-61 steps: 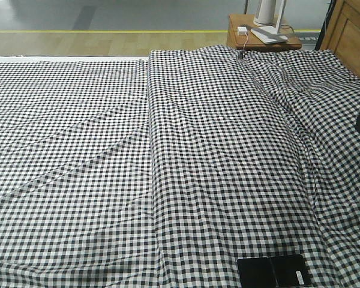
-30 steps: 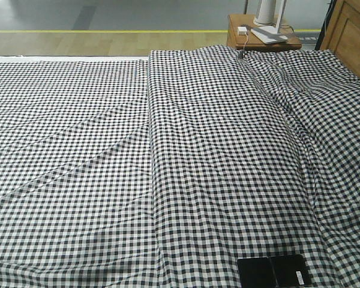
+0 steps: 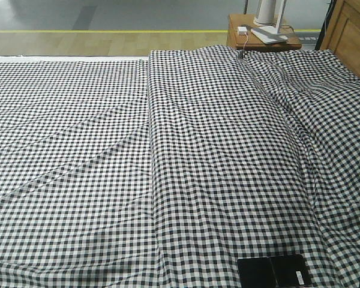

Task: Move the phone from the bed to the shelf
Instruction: 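Lower the right gripper toward the black phone on the sheet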

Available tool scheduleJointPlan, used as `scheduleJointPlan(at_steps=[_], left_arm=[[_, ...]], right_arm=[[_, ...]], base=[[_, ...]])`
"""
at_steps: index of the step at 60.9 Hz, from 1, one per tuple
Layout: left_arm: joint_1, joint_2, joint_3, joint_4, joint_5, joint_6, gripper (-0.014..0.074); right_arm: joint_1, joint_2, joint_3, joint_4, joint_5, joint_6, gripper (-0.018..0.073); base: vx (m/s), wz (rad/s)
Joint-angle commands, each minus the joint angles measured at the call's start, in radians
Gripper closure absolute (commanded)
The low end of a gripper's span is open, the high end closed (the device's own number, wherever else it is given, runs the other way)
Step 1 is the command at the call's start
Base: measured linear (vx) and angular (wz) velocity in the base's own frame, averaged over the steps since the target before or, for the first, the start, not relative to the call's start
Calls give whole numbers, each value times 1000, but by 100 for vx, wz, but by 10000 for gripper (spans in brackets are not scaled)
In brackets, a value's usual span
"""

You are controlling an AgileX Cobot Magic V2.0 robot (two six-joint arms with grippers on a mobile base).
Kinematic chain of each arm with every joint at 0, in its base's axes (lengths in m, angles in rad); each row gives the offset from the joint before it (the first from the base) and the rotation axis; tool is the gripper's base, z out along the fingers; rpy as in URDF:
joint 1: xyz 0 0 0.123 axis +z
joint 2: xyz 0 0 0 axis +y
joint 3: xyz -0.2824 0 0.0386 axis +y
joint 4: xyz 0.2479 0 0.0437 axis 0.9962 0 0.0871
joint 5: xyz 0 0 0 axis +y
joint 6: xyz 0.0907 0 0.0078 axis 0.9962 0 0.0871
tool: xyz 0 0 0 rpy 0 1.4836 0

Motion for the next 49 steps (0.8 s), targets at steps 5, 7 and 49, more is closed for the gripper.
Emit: scheduleJointPlan(at_steps=[5,7,49], left_arm=[[-4,-7,2,-10,-73,-4,596],[-4,-7,2,-10,-73,-4,596],[-4,-7,2,-10,-73,-4,596]], right_arm=[[-29,114,-34,127,-14,-147,-29],[-29,145,-34,145,-12,-178,-29],[-28,775,-111,384,133,-649,-29]], base=[[0,0],[0,0],[0,0]])
